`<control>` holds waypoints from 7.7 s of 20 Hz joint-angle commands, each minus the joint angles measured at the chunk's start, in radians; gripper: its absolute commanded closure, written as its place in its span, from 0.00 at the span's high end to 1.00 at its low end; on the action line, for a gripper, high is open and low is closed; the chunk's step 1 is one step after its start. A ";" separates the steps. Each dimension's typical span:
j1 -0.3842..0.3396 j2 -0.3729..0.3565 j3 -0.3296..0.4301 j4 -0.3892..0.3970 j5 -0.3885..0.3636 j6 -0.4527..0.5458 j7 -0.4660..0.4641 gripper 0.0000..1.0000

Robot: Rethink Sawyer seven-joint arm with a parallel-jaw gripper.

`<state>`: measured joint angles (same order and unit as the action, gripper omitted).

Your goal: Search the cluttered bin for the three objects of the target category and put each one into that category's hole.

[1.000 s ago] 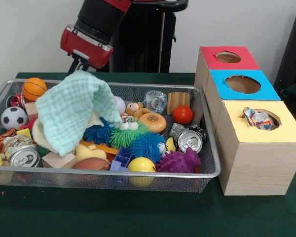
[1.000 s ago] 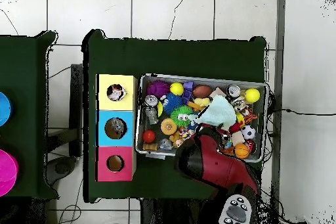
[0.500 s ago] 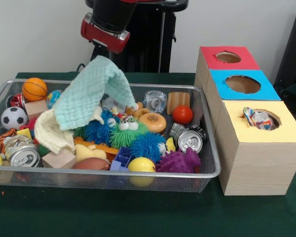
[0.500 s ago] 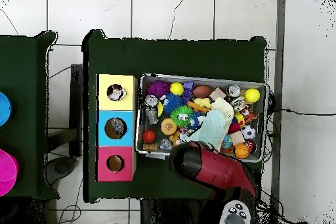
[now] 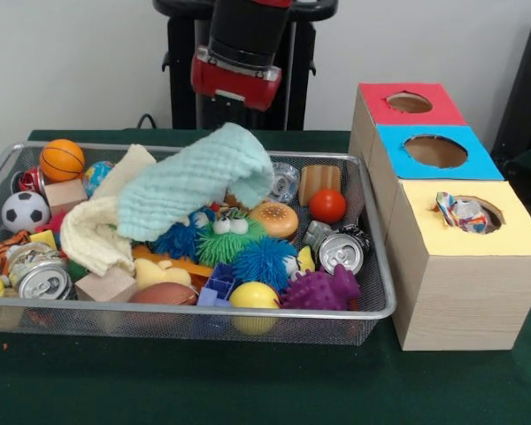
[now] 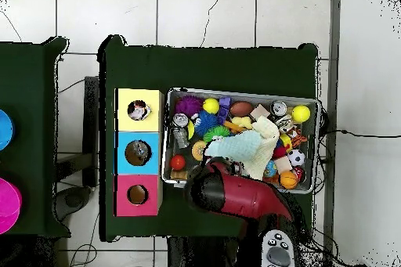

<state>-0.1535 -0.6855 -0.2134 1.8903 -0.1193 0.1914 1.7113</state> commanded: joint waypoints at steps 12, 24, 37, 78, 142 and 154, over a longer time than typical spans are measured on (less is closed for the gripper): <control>-0.114 0.113 0.396 -0.010 -0.282 -0.375 0.115 0.00; -0.033 0.196 0.305 0.009 -0.104 -0.414 0.229 1.00; 0.028 -0.047 0.200 0.112 -0.006 -0.200 0.173 1.00; 0.107 0.315 -0.178 0.210 0.317 -0.527 0.289 1.00; -0.014 0.188 -0.012 0.082 0.333 -0.660 0.157 1.00; 0.080 0.014 -0.051 0.009 0.317 -0.145 0.142 1.00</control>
<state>-0.0479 -0.5892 -0.3655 1.9399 0.1941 -0.0405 1.7121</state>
